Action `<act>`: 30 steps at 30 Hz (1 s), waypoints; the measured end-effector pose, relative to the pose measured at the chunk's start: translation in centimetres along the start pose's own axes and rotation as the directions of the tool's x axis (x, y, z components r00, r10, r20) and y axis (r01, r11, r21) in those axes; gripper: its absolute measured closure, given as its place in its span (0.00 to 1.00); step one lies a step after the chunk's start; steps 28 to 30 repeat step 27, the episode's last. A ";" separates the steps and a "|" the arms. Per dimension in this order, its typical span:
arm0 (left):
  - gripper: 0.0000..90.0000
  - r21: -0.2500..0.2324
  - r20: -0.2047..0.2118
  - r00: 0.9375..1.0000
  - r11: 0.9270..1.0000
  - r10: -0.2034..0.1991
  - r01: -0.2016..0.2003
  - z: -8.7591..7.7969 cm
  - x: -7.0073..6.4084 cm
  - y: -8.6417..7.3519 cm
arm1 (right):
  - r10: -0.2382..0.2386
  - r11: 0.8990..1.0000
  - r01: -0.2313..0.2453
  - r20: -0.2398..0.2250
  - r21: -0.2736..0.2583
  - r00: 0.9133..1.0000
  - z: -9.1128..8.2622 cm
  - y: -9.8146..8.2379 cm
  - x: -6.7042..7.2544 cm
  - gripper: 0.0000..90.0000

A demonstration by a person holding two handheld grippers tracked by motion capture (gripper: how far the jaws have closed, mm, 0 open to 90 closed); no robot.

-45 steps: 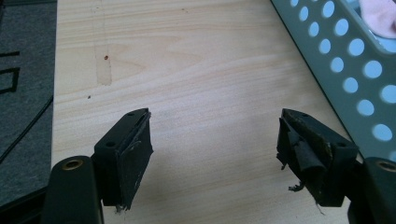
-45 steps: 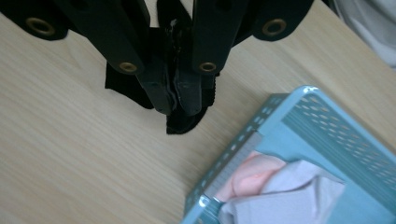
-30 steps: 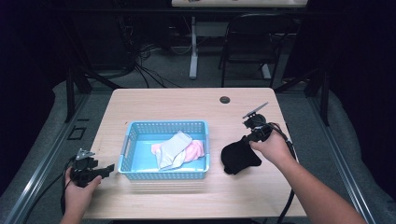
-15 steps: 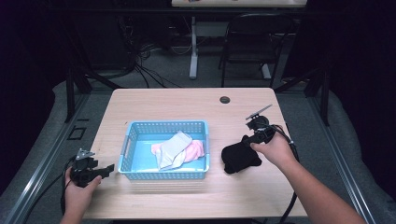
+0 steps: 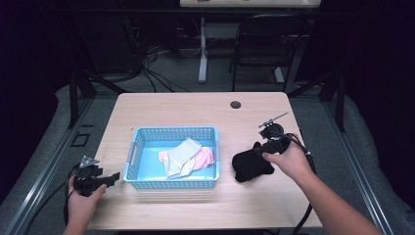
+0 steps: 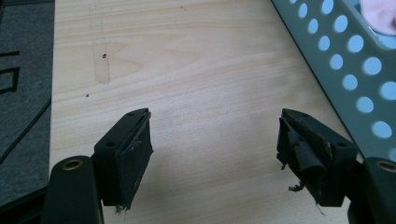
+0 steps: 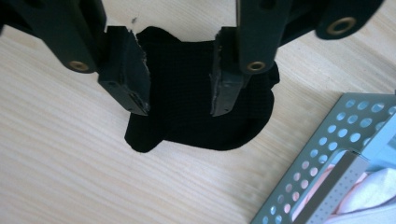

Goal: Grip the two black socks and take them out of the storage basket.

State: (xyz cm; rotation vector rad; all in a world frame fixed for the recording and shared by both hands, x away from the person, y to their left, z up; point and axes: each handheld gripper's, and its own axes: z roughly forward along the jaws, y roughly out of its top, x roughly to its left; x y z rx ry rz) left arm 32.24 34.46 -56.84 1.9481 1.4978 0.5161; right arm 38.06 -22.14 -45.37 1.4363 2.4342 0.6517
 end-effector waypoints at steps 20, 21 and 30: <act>0.29 0.002 0.000 1.000 1.000 -0.001 0.001 0.1 -0.1 0.0 | 0.017 0.990 -0.016 0.008 -0.141 1.000 0.7 -4.1 0.4 0.62; 0.29 0.002 0.000 1.000 1.000 -0.001 0.001 0.1 -0.1 0.0 | 0.023 0.988 -0.021 0.011 -0.155 1.000 0.8 -4.4 0.4 0.62; 0.29 0.004 0.002 1.000 1.000 0.003 -0.003 0.1 -0.1 0.0 | 0.046 0.976 -0.036 0.038 -0.215 0.998 1.4 -5.6 0.3 0.58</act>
